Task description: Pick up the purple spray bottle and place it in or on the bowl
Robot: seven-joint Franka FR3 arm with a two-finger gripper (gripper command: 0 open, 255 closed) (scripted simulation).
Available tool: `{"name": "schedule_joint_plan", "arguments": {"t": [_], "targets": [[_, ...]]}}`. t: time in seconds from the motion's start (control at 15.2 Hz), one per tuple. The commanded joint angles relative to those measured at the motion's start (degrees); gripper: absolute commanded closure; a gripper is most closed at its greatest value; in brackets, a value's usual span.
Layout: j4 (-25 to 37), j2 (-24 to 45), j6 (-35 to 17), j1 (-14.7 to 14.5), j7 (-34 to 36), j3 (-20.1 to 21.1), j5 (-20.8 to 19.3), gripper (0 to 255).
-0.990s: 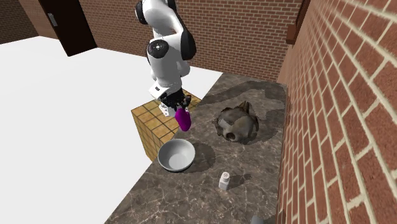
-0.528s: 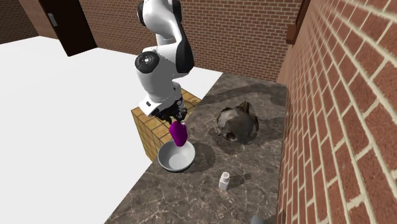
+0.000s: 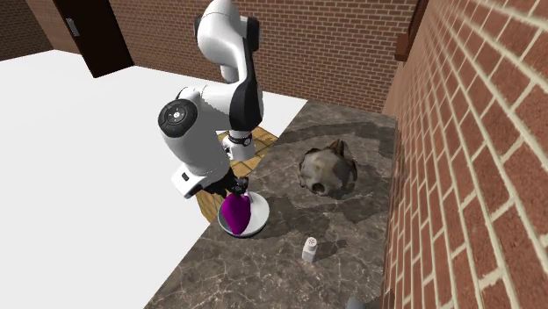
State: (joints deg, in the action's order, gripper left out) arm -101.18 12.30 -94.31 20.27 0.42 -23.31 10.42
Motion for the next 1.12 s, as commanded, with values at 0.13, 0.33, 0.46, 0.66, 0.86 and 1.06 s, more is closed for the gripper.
{"name": "schedule_joint_plan", "arguments": {"t": [0.13,0.33,0.46,0.66,0.86,1.06], "targets": [[-0.56,1.96,-2.35,0.3,-0.82,0.1,0.72,255],[-1.95,2.7,-4.39,0.32,-1.22,0.2,1.07,255],[-2.66,3.15,-5.5,0.34,-1.46,0.26,1.29,255],[-2.66,3.15,-5.5,0.34,-1.46,0.25,1.29,255],[-2.66,3.16,-5.5,0.33,-1.46,0.24,1.29,255],[-2.62,3.13,-5.43,0.3,-1.42,0.24,1.29,0]]}}
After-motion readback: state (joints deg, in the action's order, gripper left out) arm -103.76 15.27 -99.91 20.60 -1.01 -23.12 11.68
